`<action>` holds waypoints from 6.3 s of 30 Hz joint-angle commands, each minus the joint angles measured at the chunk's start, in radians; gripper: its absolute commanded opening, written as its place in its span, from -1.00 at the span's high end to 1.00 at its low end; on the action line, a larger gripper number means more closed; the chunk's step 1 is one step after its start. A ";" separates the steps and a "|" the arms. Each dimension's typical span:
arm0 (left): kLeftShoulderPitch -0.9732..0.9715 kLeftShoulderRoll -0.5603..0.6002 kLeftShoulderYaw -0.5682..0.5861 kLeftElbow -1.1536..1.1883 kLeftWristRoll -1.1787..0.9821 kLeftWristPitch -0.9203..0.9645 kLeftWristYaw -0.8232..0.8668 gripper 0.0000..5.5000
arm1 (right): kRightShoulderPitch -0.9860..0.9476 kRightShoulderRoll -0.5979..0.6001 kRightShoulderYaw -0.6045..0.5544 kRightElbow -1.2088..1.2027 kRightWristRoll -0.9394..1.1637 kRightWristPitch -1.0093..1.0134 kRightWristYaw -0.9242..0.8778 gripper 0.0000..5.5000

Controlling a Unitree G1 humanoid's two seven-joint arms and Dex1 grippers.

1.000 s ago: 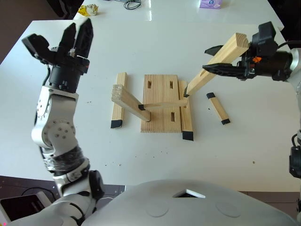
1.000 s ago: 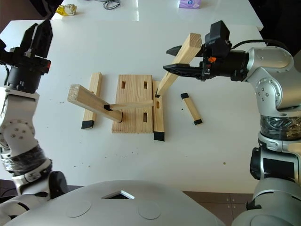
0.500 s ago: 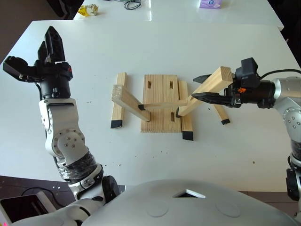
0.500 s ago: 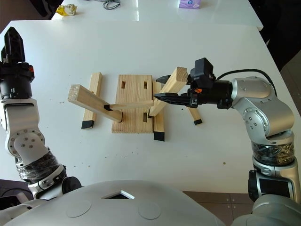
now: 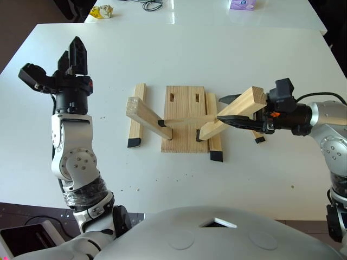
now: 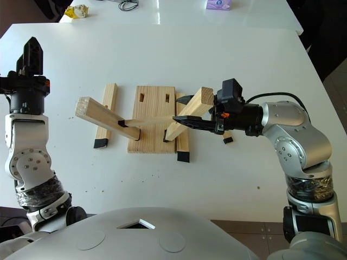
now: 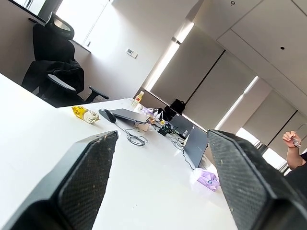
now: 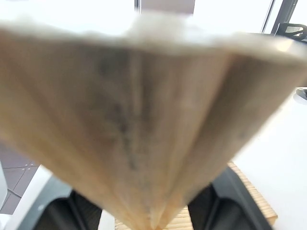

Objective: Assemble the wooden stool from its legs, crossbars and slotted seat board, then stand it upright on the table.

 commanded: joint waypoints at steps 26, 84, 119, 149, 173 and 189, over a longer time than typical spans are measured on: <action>0.104 -0.104 -0.158 -0.164 0.042 -0.050 0.049 -0.25 | -0.252 -0.137 0.130 0.155 -0.072 0.057 0.199 0.27; 0.150 -0.230 -0.332 -0.073 0.126 -0.151 -0.009 -0.25 | -0.385 -0.096 0.378 0.199 -0.270 0.120 0.112 0.27; 0.062 -0.291 -0.584 0.078 0.291 -0.238 -0.050 -0.25 | -0.571 0.041 0.548 0.142 -0.279 0.460 -0.002 0.27; -0.038 -0.224 -0.447 -0.115 0.095 -0.079 0.130 -0.25 | -0.355 -0.008 0.472 0.091 -0.327 0.438 -0.165 0.27; -0.063 -0.051 -0.074 -0.200 -0.026 -0.078 0.241 -0.25 | -0.481 -0.021 0.422 0.128 -0.263 0.494 -0.168 0.27; -0.088 0.056 -0.452 -0.385 0.063 0.062 0.289 -0.25 | -0.517 -0.129 0.439 0.182 -0.295 0.412 -0.006 0.27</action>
